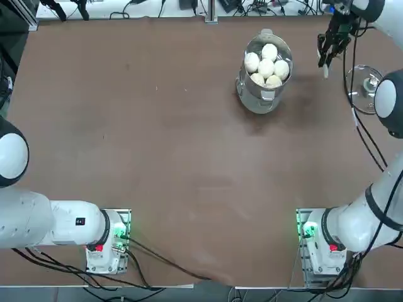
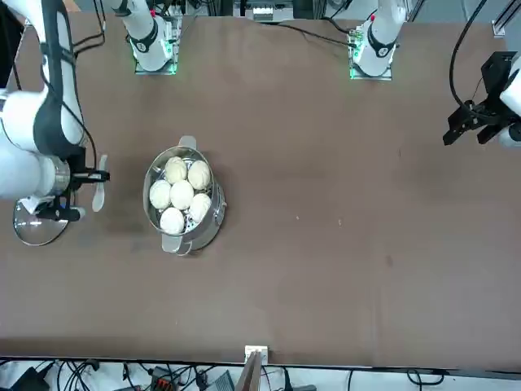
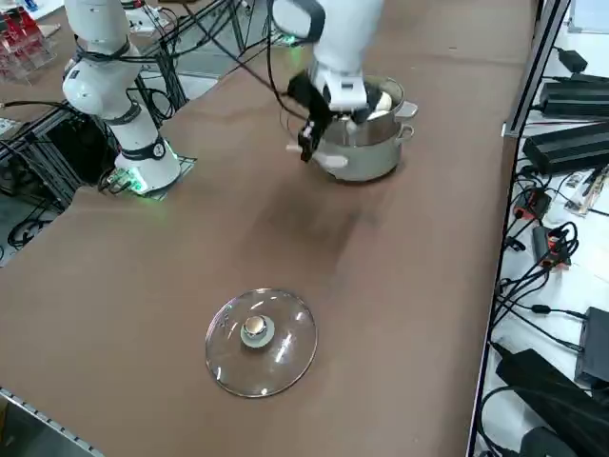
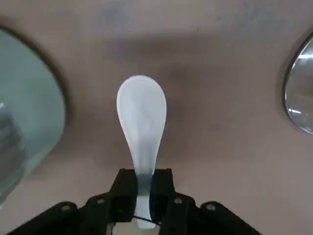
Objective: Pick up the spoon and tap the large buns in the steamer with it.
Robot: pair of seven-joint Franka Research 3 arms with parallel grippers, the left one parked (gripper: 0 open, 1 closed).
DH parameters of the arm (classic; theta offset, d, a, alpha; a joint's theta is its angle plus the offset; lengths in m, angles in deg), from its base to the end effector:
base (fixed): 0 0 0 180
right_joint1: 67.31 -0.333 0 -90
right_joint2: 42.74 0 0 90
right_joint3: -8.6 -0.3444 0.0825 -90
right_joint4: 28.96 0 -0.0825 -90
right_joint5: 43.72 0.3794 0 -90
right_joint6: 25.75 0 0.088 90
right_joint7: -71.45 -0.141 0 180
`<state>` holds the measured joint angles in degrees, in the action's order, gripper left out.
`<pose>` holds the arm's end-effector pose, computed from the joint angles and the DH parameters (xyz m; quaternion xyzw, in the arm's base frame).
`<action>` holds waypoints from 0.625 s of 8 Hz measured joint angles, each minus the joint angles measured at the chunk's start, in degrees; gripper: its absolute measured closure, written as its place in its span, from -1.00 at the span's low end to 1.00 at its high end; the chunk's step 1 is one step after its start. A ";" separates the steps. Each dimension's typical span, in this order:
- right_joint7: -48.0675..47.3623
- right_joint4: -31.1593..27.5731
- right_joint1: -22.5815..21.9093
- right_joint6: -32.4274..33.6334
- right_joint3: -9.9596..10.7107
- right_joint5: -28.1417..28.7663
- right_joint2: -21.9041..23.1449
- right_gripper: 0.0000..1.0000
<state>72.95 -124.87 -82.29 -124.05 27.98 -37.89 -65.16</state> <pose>0.6150 -0.0160 0.3610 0.9858 -0.0390 -0.1629 0.0077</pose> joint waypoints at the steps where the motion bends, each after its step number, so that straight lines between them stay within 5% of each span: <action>1: 0.00 -2.94 0.00 -4.23 -0.05 0.00 -0.80 0.66; 5: 0.00 -9.72 -0.25 -14.70 -0.86 0.94 -4.87 0.66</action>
<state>72.95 -134.59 -82.54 -138.74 27.12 -36.95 -70.03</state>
